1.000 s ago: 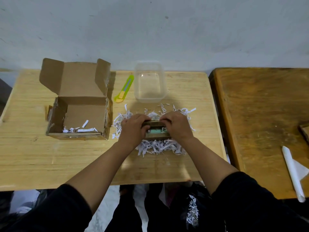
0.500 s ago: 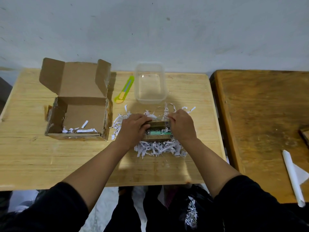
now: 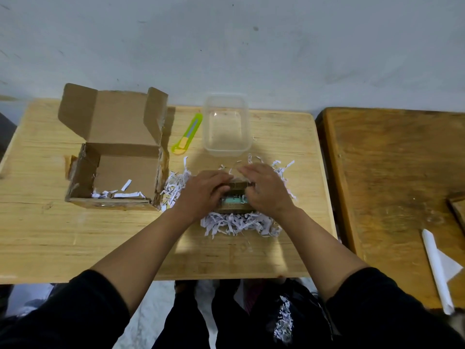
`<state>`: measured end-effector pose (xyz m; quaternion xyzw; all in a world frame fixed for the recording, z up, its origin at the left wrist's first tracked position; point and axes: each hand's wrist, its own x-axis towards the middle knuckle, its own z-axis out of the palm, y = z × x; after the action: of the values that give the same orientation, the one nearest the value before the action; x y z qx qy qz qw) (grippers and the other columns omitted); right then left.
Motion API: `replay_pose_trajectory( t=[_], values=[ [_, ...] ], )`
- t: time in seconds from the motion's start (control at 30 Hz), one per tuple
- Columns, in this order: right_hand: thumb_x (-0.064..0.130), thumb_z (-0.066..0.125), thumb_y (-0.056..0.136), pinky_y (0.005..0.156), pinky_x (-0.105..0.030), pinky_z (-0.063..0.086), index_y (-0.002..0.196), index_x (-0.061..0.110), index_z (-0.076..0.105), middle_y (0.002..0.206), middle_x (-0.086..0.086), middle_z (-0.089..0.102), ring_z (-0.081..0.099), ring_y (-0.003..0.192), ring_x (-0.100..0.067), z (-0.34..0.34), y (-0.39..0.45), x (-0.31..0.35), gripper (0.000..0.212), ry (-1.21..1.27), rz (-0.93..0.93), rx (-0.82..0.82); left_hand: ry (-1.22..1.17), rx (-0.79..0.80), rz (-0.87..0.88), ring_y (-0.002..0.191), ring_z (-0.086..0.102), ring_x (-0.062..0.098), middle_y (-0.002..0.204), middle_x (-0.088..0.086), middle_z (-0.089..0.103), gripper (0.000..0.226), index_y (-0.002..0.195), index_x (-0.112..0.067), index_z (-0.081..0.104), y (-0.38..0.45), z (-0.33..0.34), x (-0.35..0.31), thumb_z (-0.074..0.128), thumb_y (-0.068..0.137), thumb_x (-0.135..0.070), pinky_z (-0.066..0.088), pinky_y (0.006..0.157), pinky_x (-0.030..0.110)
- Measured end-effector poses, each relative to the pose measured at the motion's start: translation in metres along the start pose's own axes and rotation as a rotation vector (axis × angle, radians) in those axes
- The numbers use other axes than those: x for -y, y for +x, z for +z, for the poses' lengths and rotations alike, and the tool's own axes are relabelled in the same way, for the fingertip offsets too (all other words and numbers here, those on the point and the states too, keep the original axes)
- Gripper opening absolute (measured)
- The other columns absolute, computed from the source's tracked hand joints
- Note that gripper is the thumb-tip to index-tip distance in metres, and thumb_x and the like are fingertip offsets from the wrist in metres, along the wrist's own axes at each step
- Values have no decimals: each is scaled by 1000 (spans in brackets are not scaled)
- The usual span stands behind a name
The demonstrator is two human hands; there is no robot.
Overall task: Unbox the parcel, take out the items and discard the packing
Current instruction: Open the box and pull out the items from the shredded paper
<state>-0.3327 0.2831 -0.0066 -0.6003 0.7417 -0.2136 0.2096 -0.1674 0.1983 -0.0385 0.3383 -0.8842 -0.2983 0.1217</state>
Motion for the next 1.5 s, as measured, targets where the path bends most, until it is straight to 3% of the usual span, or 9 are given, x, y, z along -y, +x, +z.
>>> replay_pose_trajectory(
  t=[0.1, 0.2, 0.37, 0.53, 0.73, 1.1, 1.2, 1.33, 1.5],
  values=[
    [27, 34, 78, 99, -38, 40, 127, 14, 54, 119, -10, 62, 49, 115, -26, 8, 1, -4, 55, -60, 77, 145, 69, 126, -155, 120, 47, 26, 130, 5, 57, 39, 129, -21, 50, 2, 4, 3, 48, 93, -34, 38, 97, 40],
    [17, 37, 88, 69, -26, 38, 127, 15, 55, 89, -14, 66, 58, 87, -30, 5, 0, -16, 43, 18, 211, -35, 120, 150, -203, 119, 47, 26, 128, 4, 58, 47, 127, -22, 52, 3, 1, 12, 39, 90, -48, 39, 94, 42],
    [4, 58, 86, 82, -16, 42, 113, 8, 66, 98, -10, 73, 66, 92, -20, -7, -5, -20, 28, 161, 281, -220, 81, -48, -123, 112, 52, 27, 117, 5, 62, 51, 111, -18, 62, 7, -4, 1, 33, 84, -51, 43, 88, 42],
    [5, 66, 78, 70, -19, 38, 99, 10, 68, 80, -7, 57, 50, 72, -12, -7, -6, -20, 22, 120, 305, -228, 80, 28, -97, 120, 46, 25, 124, 5, 58, 36, 118, -19, 58, 17, 4, -17, 50, 90, -40, 38, 98, 46],
    [9, 55, 83, 92, -22, 39, 115, 9, 65, 115, -8, 65, 55, 110, -21, -6, -29, -10, 33, 71, 55, -131, 25, -102, -48, 115, 52, 25, 123, 8, 58, 58, 121, -12, 56, -17, 1, -7, 42, 84, -54, 42, 96, 40],
    [29, 58, 83, 83, -33, 45, 108, 8, 66, 104, -13, 59, 54, 100, -27, 3, -52, -25, 34, -16, 150, -277, -11, -99, -129, 131, 37, 26, 142, 13, 41, 84, 140, -7, 33, -55, 10, 3, 73, 74, -40, 26, 108, 31],
    [32, 50, 81, 76, -38, 49, 101, 7, 69, 97, -12, 62, 57, 90, -28, 2, -41, -17, 38, -32, 99, -346, -85, -127, -229, 129, 38, 27, 139, 14, 44, 75, 138, -7, 36, -50, 8, 0, 53, 83, -55, 31, 109, 36],
    [23, 50, 82, 74, -38, 49, 102, 10, 70, 99, -12, 65, 59, 89, -32, 7, -21, -6, 31, -105, 12, -340, -112, -150, -274, 123, 45, 30, 130, 16, 53, 46, 131, -6, 47, -41, 3, -2, 42, 95, -34, 30, 96, 28],
    [25, 44, 92, 96, -45, 41, 126, 14, 55, 126, -8, 59, 45, 120, -30, 14, -5, -3, 37, -116, 96, -44, -101, -140, -299, 115, 53, 27, 122, 12, 61, 31, 122, -11, 58, -33, 1, 3, 50, 94, -21, 36, 92, 29]
  ],
)
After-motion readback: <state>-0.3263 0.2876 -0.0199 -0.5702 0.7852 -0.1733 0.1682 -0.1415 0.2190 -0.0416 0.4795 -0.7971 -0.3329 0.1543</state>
